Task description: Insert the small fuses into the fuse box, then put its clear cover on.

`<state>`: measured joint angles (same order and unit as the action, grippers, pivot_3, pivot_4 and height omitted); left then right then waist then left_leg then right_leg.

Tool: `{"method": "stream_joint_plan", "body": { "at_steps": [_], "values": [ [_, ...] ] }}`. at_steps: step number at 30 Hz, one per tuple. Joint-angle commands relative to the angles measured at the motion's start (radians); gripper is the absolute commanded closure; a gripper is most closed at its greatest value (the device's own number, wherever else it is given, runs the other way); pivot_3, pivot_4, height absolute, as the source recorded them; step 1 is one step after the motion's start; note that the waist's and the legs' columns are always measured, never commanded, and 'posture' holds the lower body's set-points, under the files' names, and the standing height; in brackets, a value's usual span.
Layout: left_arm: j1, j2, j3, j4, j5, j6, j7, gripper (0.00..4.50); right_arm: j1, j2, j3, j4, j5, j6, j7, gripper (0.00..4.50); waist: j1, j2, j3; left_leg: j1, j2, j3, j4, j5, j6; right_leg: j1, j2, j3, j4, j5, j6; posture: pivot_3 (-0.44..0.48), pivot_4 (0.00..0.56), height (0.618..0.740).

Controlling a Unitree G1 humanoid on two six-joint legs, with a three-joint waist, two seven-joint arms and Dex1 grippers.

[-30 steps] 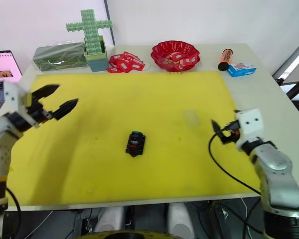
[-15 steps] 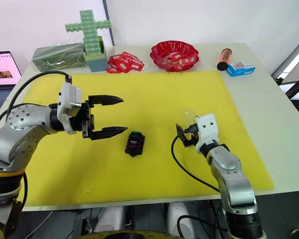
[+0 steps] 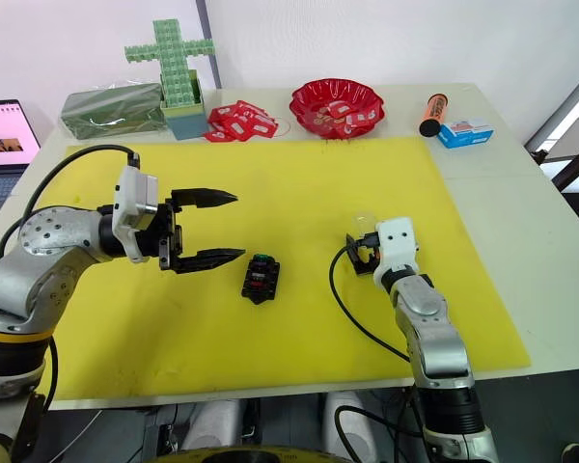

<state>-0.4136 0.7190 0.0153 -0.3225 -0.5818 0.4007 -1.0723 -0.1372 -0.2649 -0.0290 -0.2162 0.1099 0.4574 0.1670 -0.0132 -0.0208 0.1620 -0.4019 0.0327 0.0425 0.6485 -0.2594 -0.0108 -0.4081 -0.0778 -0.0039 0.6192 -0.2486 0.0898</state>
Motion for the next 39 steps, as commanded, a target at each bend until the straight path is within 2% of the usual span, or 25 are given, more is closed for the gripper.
{"method": "stream_joint_plan", "body": {
  "at_steps": [1,3,7,8,14,20,23,27,35,39],
  "values": [
    [-0.004,0.002,0.016,-0.013,0.005,-0.021,-0.004,0.0,-0.017,0.008,-0.024,0.012,0.005,-0.028,0.001,0.47,0.0,0.0,0.0,0.0,0.0,0.0,0.0,0.0,0.0,0.0,0.0,0.0,0.0,0.0,0.0,0.0,0.15,0.74],
    [-0.003,0.005,0.02,-0.02,0.003,-0.014,-0.001,0.0,-0.015,0.014,-0.032,0.017,0.013,-0.033,-0.002,0.98,0.0,0.0,0.0,0.0,0.0,0.0,0.0,0.0,0.0,0.0,0.0,0.0,0.0,0.0,0.001,0.0,0.15,0.74],
    [-0.002,0.013,0.025,-0.027,0.004,-0.007,0.004,0.0,-0.012,0.016,-0.036,0.023,0.013,-0.038,-0.004,2.48,0.001,0.0,0.0,0.0,0.0,0.0,0.0,0.0,0.0,0.0,0.0,0.0,0.0,0.0,0.001,0.0,0.15,0.74],
    [-0.001,0.014,0.026,-0.027,0.003,-0.005,0.006,0.0,-0.011,0.015,-0.035,0.022,0.013,-0.039,-0.002,2.7,0.001,0.0,0.0,0.0,0.0,0.0,0.0,0.0,0.0,0.0,0.0,0.0,0.0,0.0,0.001,0.0,0.15,0.74],
    [0.044,0.028,0.043,-0.047,-0.007,0.007,0.018,0.0,0.002,-0.001,-0.027,-0.007,0.013,-0.041,0.021,2.68,0.001,0.0,0.0,0.0,0.0,0.0,0.0,0.0,0.0,0.0,0.0,0.0,0.0,0.001,0.002,0.0,0.15,0.74],
    [0.253,0.025,0.088,-0.106,0.003,-0.013,0.056,0.0,-0.023,-0.054,-0.02,-0.092,0.03,-0.007,0.086,2.68,-0.004,0.001,0.0,0.0,0.0,0.0,-0.001,0.0,0.0,0.0,0.0,0.0,0.0,0.001,0.001,0.0,0.15,0.74],
    [0.381,0.005,0.058,-0.129,0.064,-0.085,0.066,0.0,-0.039,-0.08,-0.026,-0.093,0.016,0.006,0.096,2.68,-0.002,0.001,0.0,0.002,0.001,0.001,-0.001,0.0,0.0,0.0,-0.001,0.0,0.001,0.0,0.0,0.0,0.15,0.74],
    [0.436,-0.048,0.006,-0.116,0.124,-0.134,0.106,0.0,-0.052,-0.082,-0.035,-0.087,0.016,0.005,0.09,2.68,0.011,0.0,0.0,0.002,0.001,0.0,0.0,0.0,0.0,0.001,-0.001,0.0,0.001,-0.001,-0.001,0.0,0.15,0.74],
    [0.418,-0.134,-0.139,-0.02,0.268,-0.204,0.152,0.0,-0.081,-0.087,-0.02,-0.085,0.003,-0.004,0.1,2.68,0.003,0.001,0.0,0.002,0.0,0.002,0.0,0.0,0.0,0.001,-0.002,0.0,0.001,0.0,-0.001,0.0,0.15,0.74],
    [0.39,-0.169,-0.16,0.05,0.324,-0.212,0.204,0.0,-0.085,-0.089,-0.03,-0.079,0.0,-0.008,0.094,2.68,0.002,0.001,-0.001,0.002,0.0,0.002,0.0,0.0,0.0,0.001,-0.002,0.0,0.001,0.0,-0.001,0.0,0.15,0.74]
  ]
}}
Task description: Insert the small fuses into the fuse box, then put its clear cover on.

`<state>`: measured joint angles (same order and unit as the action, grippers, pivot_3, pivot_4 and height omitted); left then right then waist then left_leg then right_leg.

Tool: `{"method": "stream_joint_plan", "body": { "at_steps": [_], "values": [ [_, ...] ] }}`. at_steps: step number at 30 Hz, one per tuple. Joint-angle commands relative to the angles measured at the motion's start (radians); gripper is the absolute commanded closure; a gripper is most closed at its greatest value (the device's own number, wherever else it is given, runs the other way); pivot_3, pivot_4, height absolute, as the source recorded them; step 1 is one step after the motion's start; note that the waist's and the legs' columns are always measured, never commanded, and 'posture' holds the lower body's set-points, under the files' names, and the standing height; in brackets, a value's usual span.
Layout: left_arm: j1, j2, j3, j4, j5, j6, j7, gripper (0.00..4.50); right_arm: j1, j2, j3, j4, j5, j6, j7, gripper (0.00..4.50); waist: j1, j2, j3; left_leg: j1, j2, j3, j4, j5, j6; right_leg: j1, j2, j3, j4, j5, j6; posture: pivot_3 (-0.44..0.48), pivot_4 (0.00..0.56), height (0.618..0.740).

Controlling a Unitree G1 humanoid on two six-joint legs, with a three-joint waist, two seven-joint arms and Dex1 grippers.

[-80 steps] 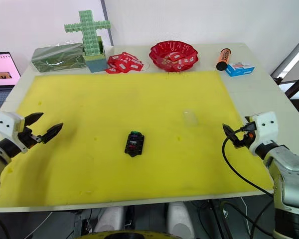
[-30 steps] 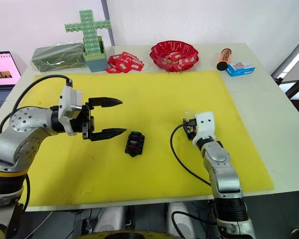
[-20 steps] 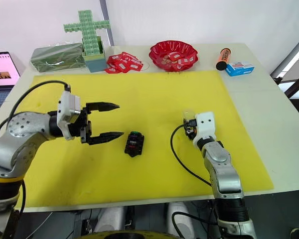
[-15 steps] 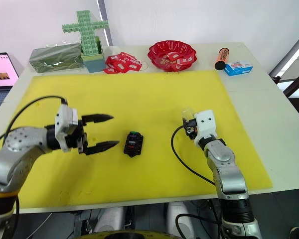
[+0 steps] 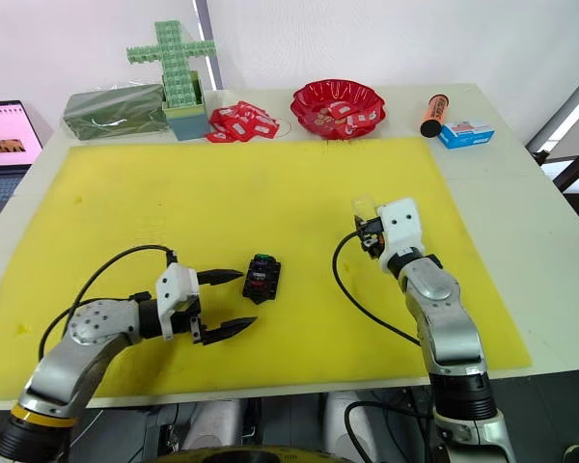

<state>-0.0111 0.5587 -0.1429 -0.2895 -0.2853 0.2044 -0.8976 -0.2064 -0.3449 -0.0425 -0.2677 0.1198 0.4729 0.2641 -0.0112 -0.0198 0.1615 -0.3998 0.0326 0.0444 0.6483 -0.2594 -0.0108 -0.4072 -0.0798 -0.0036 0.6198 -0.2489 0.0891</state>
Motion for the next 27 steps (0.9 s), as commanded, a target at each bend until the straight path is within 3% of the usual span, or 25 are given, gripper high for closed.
{"method": "stream_joint_plan", "body": {
  "at_steps": [1,4,14,23,27],
  "values": [
    [-0.019,-0.022,-0.003,0.042,0.038,-0.002,0.052,0.0,-0.015,-0.009,-0.016,-0.028,-0.012,-0.026,-0.004,2.68,0.0,0.0,0.0,0.0,0.0,0.0,0.0,0.0,0.0,0.0,0.0,0.0,0.0,0.0,0.0,0.0,0.15,0.74],
    [-0.031,-0.041,-0.001,0.089,0.064,0.014,0.093,0.0,-0.012,-0.009,-0.015,-0.03,-0.018,-0.03,-0.007,2.68,0.001,0.0,0.0,0.0,0.0,0.0,0.0,0.0,0.0,0.0,0.0,0.0,0.0,0.0,0.0,0.0,0.15,0.74],
    [-0.092,-0.014,0.155,0.161,0.054,0.038,0.21,0.0,-0.006,0.008,-0.016,-0.028,-0.025,-0.042,-0.02,2.68,-0.005,0.0,0.0,0.006,0.001,0.0,-0.001,0.0,0.0,0.003,0.0,0.0,0.003,0.0,0.0,0.0,0.15,0.74],
    [-0.039,0.015,0.144,0.081,-0.084,0.039,0.014,0.0,-0.012,0.003,-0.013,-0.018,-0.021,-0.048,-0.009,2.68,0.001,0.0,0.0,0.006,0.001,0.001,-0.002,0.0,0.0,0.002,-0.001,0.0,0.004,0.0,0.0,0.0,0.15,0.74],
    [-0.108,-0.022,0.096,0.136,-0.021,0.019,0.044,0.0,-0.019,-0.001,-0.012,-0.014,-0.023,-0.046,-0.005,2.68,0.002,0.0,0.0,0.006,0.001,0.001,-0.001,0.0,0.0,0.003,-0.001,0.0,0.003,0.0,0.0,0.0,0.15,0.74]
  ]
}}
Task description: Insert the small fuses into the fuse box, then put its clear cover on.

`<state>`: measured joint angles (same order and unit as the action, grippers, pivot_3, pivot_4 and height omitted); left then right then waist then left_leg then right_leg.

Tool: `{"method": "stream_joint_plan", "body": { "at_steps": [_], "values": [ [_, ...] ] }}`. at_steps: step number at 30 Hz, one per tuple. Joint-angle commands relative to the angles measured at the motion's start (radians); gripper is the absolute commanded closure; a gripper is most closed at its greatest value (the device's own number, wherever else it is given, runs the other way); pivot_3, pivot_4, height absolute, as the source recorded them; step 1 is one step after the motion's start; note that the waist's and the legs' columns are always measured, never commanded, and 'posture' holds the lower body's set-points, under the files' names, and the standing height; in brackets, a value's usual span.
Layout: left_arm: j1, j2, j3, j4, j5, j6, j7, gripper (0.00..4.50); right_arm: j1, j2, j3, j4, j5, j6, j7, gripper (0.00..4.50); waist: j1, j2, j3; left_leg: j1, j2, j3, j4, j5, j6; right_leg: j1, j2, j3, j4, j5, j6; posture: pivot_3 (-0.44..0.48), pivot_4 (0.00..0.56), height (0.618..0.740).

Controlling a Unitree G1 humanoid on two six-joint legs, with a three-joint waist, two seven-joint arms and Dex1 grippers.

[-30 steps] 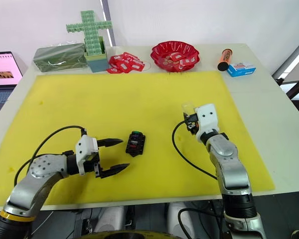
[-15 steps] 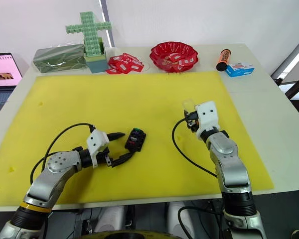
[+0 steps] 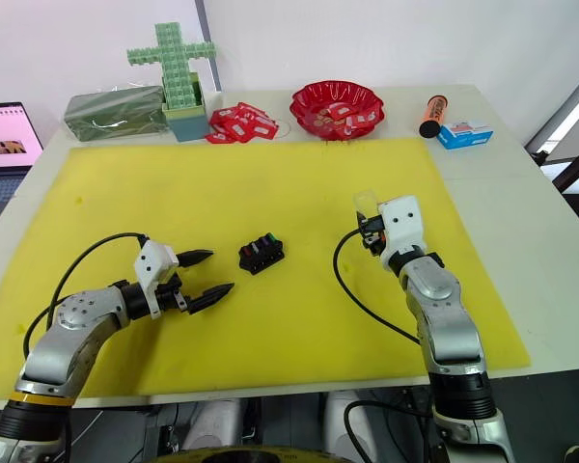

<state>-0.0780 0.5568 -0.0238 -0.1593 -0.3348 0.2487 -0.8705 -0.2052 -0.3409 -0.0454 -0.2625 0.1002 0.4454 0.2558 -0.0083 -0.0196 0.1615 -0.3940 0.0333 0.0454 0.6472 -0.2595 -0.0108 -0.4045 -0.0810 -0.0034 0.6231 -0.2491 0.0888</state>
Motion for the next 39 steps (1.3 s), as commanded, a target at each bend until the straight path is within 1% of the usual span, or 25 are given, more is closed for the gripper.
{"method": "stream_joint_plan", "body": {
  "at_steps": [1,8,13,18,21,22,24,25,26,28,30,33,34,37,39],
  "values": [
    [-0.05,-0.034,-0.035,0.014,0.035,-0.025,0.023,0.0,-0.02,-0.005,-0.01,-0.021,-0.003,-0.018,0.004,2.68,-0.002,0.0,0.0,0.0,0.0,0.0,0.0,0.0,0.0,0.0,0.0,0.0,0.0,0.0,0.0,0.0,0.15,0.74],
    [-0.084,-0.129,-0.105,0.066,0.077,-0.016,0.063,0.0,-0.007,-0.003,-0.019,-0.039,-0.006,-0.012,-0.006,2.68,-0.001,0.0,0.0,0.0,0.0,0.0,-0.001,0.0,0.0,0.0,0.0,0.0,0.0,0.0,0.001,0.0,0.15,0.74],
    [-0.139,-0.172,-0.123,0.123,0.133,-0.024,0.119,0.0,-0.003,-0.003,-0.026,-0.045,-0.005,-0.008,-0.014,2.68,0.006,0.0,0.0,0.0,-0.001,-0.001,0.001,0.0,0.0,0.002,0.0,0.0,-0.001,0.0,0.0,0.0,0.15,0.74],
    [-0.154,-0.191,-0.145,0.159,0.153,-0.04,0.119,0.0,-0.005,-0.001,-0.024,-0.046,-0.005,-0.008,-0.02,2.68,0.015,0.0,0.0,0.0,-0.001,0.0,0.001,0.0,0.0,0.002,0.0,0.0,-0.001,0.0,0.0,0.0,0.15,0.74],
    [-0.15,-0.198,-0.141,0.161,0.152,-0.041,0.125,0.61,-0.005,-0.002,-0.022,-0.048,-0.006,-0.009,-0.021,2.68,0.019,0.0,0.0,0.0,-0.001,0.0,0.001,0.0,0.0,0.002,0.0,0.0,-0.001,0.0,0.0,0.0,0.15,0.74],
    [-0.15,-0.196,-0.14,0.16,0.153,-0.04,0.124,0.87,-0.008,-0.006,-0.022,-0.049,-0.004,-0.009,-0.016,2.68,0.02,0.0,0.0,0.0,-0.001,0.0,0.001,0.0,0.0,0.002,0.0,0.0,-0.001,0.0,0.0,0.0,0.15,0.74],
    [-0.15,-0.191,-0.138,0.159,0.152,-0.039,0.119,1.58,-0.014,-0.016,-0.02,-0.048,-0.004,-0.01,-0.004,2.68,0.019,0.0,0.0,0.0,-0.001,0.0,0.001,0.0,0.0,0.002,0.0,0.0,-0.001,0.0,0.0,0.0,0.15,0.74],
    [-0.152,-0.188,-0.136,0.159,0.151,-0.038,0.115,1.69,-0.018,-0.023,-0.018,-0.047,-0.004,-0.01,0.003,2.68,0.019,0.0,0.0,0.0,-0.001,0.0,0.001,0.0,0.0,0.002,0.0,0.0,-0.001,0.0,0.0,0.0,0.15,0.74],
    [-0.158,-0.181,-0.133,0.163,0.146,-0.039,0.101,1.69,-0.028,-0.041,-0.01,-0.046,-0.001,-0.012,0.032,2.68,0.019,0.0,0.0,0.0,-0.001,0.0,0.001,0.0,0.0,0.002,0.0,0.0,-0.001,0.0,0.0,0.0,0.15,0.74],
    [-0.183,-0.162,-0.129,0.185,0.134,-0.049,0.058,1.69,-0.063,-0.09,0.019,-0.044,0.013,-0.018,0.117,2.68,0.019,0.0,0.0,0.0,-0.001,0.0,0.001,0.0,0.0,0.002,0.0,0.0,-0.001,0.0,0.0,0.0,0.15,0.74],
    [-0.217,-0.14,-0.134,0.225,0.115,-0.085,-0.024,1.69,-0.12,-0.131,0.046,-0.057,0.083,0.025,0.239,2.68,0.017,0.001,0.0,0.0,-0.001,0.0,0.001,0.0,0.0,0.001,0.0,0.0,-0.001,0.0,0.0,0.0,0.15,0.74],
    [-0.267,-0.101,-0.16,0.291,0.077,-0.159,-0.215,1.69,-0.207,-0.198,0.1,-0.079,0.186,0.088,0.429,2.68,0.015,0.001,0.0,0.0,0.0,0.0,0.0,0.0,0.0,0.001,0.002,0.0,-0.002,0.0,0.0,0.0,0.15,0.74],
    [-0.291,-0.086,-0.175,0.324,0.071,-0.19,-0.296,1.69,-0.239,-0.224,0.124,-0.09,0.225,0.108,0.507,2.68,0.015,0.0,0.0,0.0,0.0,0.0,0.0,0.0,0.0,0.001,0.002,0.0,-0.002,0.0,0.0,0.0,0.15,0.74],
    [-0.368,-0.068,-0.201,0.447,0.082,-0.292,-0.447,1.69,-0.307,-0.28,0.198,-0.096,0.281,0.129,0.679,2.68,0.018,0.001,0.0,-0.002,0.0,-0.001,-0.001,0.0,0.001,-0.001,0.002,-0.001,-0.003,0.0,0.0,0.0,0.15,0.74],
    [-0.432,-0.08,-0.205,0.552,0.091,-0.357,-0.508,1.69,-0.354,-0.3,0.276,-0.081,0.269,0.112,0.769,2.68,0.019,0.0,0.0,-0.004,-0.001,-0.001,0.0,-0.001,0.002,-0.001,0.002,-0.002,-0.004,0.0,0.0,0.0,0.15,0.74]
  ]
}}
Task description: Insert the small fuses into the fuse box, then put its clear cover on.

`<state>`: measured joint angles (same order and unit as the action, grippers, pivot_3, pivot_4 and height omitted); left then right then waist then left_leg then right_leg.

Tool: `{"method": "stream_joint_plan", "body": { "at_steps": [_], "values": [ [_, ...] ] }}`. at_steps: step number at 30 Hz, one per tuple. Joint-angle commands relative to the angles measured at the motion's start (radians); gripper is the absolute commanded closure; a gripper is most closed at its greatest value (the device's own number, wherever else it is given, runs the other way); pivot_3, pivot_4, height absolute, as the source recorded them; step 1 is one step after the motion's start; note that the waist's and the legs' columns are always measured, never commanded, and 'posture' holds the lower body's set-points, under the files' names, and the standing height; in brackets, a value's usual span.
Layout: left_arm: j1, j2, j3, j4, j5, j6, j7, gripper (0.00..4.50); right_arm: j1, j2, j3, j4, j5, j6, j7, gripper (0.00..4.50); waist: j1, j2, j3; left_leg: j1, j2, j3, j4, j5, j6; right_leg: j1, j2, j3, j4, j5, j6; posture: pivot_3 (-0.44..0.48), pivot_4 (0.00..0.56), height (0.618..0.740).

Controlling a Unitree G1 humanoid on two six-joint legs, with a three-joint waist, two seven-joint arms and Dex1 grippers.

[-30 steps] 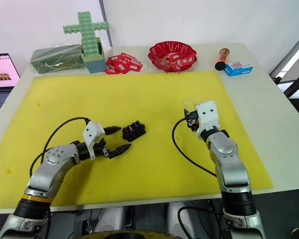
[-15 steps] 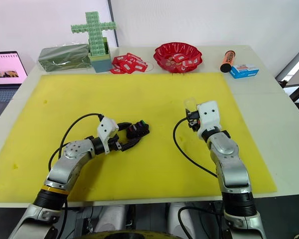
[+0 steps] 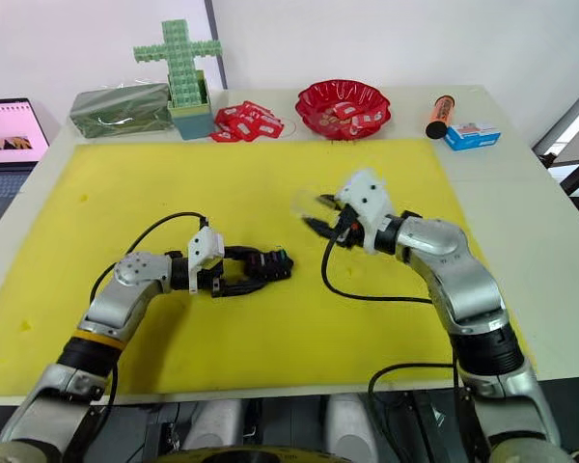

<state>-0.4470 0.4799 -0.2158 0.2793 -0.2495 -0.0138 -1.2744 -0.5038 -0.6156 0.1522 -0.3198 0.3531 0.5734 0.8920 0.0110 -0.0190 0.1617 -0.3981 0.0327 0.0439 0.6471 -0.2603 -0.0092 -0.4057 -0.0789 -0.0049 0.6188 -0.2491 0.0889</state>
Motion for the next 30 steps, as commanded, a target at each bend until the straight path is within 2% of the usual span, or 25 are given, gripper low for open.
{"method": "stream_joint_plan", "body": {
  "at_steps": [1,4,9,18,30],
  "values": [
    [-0.09,-0.009,-0.02,0.164,0.016,-0.13,-0.135,1.69,-0.077,-0.02,0.119,-0.01,0.007,-0.023,0.164,2.68,-0.001,0.0,0.0,-0.001,0.0,0.0,0.001,0.0,0.0,-0.001,0.0,0.0,0.0,0.0,0.0,0.0,0.15,0.74],
    [-0.13,-0.026,-0.025,0.258,0.038,-0.205,-0.172,1.69,-0.104,-0.002,0.184,0.024,-0.02,-0.047,0.198,2.68,-0.001,0.0,0.0,-0.004,0.0,-0.001,0.003,0.0,0.0,-0.002,0.0,0.0,-0.001,0.0,0.0,0.0,0.15,0.74],
    [-0.11,-0.047,-0.01,0.268,0.031,-0.227,-0.176,1.69,-0.095,0.059,0.254,0.109,-0.105,-0.118,0.164,2.68,0.0,0.0,0.0,-0.005,0.0,-0.001,0.004,0.0,0.0,-0.003,0.0,-0.001,0.0,0.0,0.001,0.0,0.15,0.74],
    [-0.067,-0.033,0.001,0.231,0.034,-0.223,-0.173,1.69,-0.108,0.108,0.227,0.141,-0.12,-0.116,0.14,2.68,-0.003,0.0,0.0,-0.005,0.0,-0.001,0.003,0.0,0.0,-0.003,0.0,-0.001,0.001,0.002,0.003,0.0,0.15,0.74],
    [-0.089,-0.034,0.005,0.26,0.051,-0.242,-0.156,1.69,-0.084,0.068,0.213,0.128,-0.145,-0.116,0.137,2.68,-0.002,0.0,0.0,-0.004,0.0,-0.001,0.003,0.0,0.0,-0.003,0.0,-0.001,0.001,0.002,0.003,0.0,0.15,0.74]
  ]
}}
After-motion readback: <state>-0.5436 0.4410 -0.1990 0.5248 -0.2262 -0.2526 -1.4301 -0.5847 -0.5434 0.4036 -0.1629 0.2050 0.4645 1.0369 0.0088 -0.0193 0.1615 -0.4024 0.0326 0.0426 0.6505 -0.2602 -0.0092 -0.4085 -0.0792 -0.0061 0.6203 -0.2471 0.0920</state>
